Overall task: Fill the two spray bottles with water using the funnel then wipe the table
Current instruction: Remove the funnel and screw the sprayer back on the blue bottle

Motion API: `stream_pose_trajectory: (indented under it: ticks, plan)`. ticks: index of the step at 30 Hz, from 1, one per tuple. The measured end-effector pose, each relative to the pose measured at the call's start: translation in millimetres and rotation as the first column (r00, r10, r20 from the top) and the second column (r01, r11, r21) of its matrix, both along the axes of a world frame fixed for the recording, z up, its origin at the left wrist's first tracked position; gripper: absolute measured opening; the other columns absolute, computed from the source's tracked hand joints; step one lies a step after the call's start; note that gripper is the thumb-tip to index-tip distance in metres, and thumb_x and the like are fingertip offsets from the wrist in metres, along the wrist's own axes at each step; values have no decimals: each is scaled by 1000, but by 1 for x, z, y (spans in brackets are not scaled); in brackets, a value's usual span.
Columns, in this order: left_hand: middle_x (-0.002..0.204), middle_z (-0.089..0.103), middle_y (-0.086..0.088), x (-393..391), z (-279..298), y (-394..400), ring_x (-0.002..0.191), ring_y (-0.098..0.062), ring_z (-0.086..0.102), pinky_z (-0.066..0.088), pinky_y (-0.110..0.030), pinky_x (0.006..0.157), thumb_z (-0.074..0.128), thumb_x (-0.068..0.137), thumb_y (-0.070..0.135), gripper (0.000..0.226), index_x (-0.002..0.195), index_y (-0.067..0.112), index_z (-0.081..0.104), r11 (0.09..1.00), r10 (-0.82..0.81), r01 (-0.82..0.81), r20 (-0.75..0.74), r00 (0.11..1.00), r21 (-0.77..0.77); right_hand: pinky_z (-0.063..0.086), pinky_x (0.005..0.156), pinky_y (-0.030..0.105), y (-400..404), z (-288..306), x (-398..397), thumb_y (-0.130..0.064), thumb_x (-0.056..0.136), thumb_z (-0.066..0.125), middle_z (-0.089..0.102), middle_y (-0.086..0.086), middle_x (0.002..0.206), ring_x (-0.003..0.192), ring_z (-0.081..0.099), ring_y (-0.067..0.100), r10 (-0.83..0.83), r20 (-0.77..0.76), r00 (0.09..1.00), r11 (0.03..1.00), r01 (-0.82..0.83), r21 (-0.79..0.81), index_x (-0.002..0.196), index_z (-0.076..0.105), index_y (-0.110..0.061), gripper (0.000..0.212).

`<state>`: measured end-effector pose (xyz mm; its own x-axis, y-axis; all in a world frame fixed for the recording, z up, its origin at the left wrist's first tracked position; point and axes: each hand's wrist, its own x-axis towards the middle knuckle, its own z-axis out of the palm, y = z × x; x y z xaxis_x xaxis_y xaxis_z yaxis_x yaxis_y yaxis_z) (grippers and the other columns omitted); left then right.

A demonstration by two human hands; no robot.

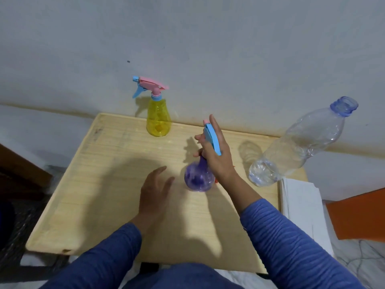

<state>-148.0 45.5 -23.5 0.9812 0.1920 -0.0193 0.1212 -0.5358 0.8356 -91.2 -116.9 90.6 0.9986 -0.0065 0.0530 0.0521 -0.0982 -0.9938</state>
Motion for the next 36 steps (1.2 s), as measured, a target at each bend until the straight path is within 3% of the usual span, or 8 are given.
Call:
stream_pose_trajectory:
  ticks: [2, 5, 10, 14, 20, 25, 31, 36]
  plan:
    - [132, 49, 0, 1, -4, 14, 118, -17, 48, 39, -30, 96, 54, 91, 36, 43, 130, 19, 47, 988, 96, -94, -7, 995, 119, 47, 54, 16, -1, 6, 4, -16, 96, 47, 64, 6, 95, 57, 59, 18, 55, -105, 993, 998, -51, 45, 138, 37, -37, 48]
    - [134, 48, -9, 0, -15, 35, 122, -25, 44, 36, -41, 102, 53, 91, 34, 44, 128, 13, 48, 913, 228, -197, -46, 973, 358, 47, 48, 21, 0, 4, 6, -20, 98, 44, 64, 8, 83, 64, 64, 21, 175, -210, 962, 980, -151, 128, 133, 46, -30, 37]
    - [150, 27, -6, -15, -33, 49, 141, -23, 17, 9, -49, 115, 39, 93, 46, 52, 137, 16, 37, 815, 341, -216, -143, 929, 537, 48, 54, 18, 4, -12, 11, -25, 99, 40, 67, 20, 98, 79, 69, 19, 306, -347, 887, 952, -275, 137, 128, 52, -24, 32]
    - [151, 26, -5, -17, -33, 46, 143, -22, 14, 7, -49, 115, 39, 94, 44, 51, 137, 17, 37, 800, 342, -225, -114, 933, 557, 52, 88, 40, 2, -32, 11, -32, 96, 47, 68, 11, 86, 89, 68, 28, 423, -430, 798, 906, -356, 230, 124, 55, -30, 29]
    - [148, 30, -4, -16, -35, 45, 142, -22, 18, 10, -49, 115, 40, 92, 44, 49, 133, 19, 39, 790, 370, -255, -101, 924, 557, 55, 61, 30, 2, -50, 12, -24, 95, 47, 61, 15, 112, 87, 64, 32, 383, -542, 748, 920, -257, 295, 127, 53, -18, 33]
    - [147, 33, -7, -17, -35, 45, 141, -24, 21, 13, -51, 114, 42, 92, 43, 48, 132, 16, 41, 785, 358, -257, -75, 931, 564, 55, 62, 30, 4, -53, 15, -24, 94, 48, 64, 11, 103, 81, 66, 27, 342, -545, 765, 939, -271, 210, 120, 59, -16, 29]
    - [146, 34, -8, -17, -35, 46, 141, -25, 22, 15, -52, 113, 43, 91, 42, 49, 132, 16, 41, 779, 357, -255, -71, 931, 573, 48, 49, 30, 5, -55, 15, -24, 93, 47, 59, 16, 69, 57, 57, 26, 289, -497, 818, 947, -319, 27, 107, 65, -19, 24]
    - [144, 36, -9, -17, -35, 46, 140, -27, 24, 17, -54, 112, 45, 91, 40, 48, 132, 15, 41, 778, 352, -258, -57, 934, 573, 56, 67, 38, 4, -52, 19, -24, 94, 49, 68, 13, 97, 76, 69, 28, 323, -521, 790, 943, -316, 107, 121, 59, -20, 29]
